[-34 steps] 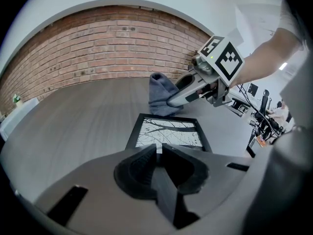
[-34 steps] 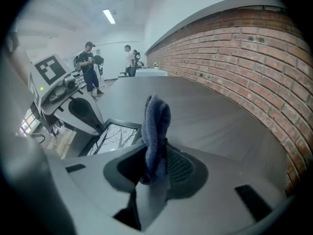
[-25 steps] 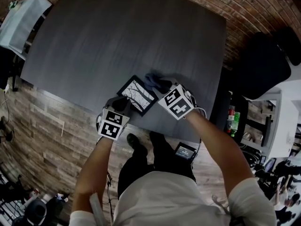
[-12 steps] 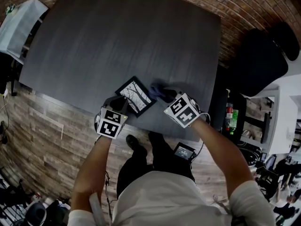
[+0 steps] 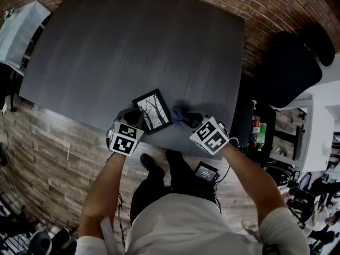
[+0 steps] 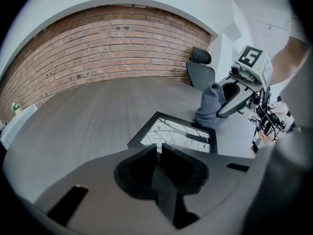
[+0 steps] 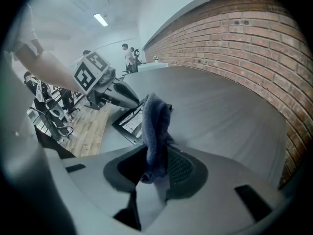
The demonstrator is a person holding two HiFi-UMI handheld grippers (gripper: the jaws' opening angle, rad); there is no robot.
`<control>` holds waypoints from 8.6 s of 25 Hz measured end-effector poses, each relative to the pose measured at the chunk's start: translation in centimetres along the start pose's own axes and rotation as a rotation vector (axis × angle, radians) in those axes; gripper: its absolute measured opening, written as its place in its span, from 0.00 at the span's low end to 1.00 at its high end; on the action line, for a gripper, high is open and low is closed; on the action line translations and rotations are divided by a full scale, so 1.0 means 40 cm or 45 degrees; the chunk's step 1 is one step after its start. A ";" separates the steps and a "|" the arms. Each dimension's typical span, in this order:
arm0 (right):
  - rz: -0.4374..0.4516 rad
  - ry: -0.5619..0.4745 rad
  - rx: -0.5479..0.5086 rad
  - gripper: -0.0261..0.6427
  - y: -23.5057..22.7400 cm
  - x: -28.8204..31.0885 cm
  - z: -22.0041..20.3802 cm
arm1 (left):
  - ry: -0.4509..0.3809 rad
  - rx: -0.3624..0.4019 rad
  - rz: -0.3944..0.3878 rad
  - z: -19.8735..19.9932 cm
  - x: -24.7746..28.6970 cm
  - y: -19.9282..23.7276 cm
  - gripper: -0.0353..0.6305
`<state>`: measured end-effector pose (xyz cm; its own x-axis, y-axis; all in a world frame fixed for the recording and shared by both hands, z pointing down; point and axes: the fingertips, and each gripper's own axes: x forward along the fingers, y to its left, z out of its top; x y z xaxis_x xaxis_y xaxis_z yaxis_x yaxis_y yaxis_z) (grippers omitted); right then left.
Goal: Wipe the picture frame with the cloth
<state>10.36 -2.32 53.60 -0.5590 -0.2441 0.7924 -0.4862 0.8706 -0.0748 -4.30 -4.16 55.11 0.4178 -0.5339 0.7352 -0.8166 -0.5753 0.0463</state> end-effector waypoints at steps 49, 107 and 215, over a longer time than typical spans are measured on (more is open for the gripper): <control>0.128 0.132 -0.605 0.20 0.038 0.292 0.409 | -0.090 -0.024 -0.039 -0.028 -0.022 -0.107 0.06; -0.440 0.394 -1.068 0.20 -0.074 0.135 0.328 | -0.046 0.126 0.071 -0.077 -0.049 -0.174 0.50; 0.129 -0.778 0.479 0.20 0.386 -0.628 0.217 | -1.075 -0.581 -0.139 0.048 -0.880 -0.374 0.14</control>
<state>11.08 13.55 27.27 -0.8356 -0.4610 0.2988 -0.5489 0.7225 -0.4203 -6.03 22.05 27.25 0.5036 -0.8639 -0.0090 -0.7581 -0.4469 0.4749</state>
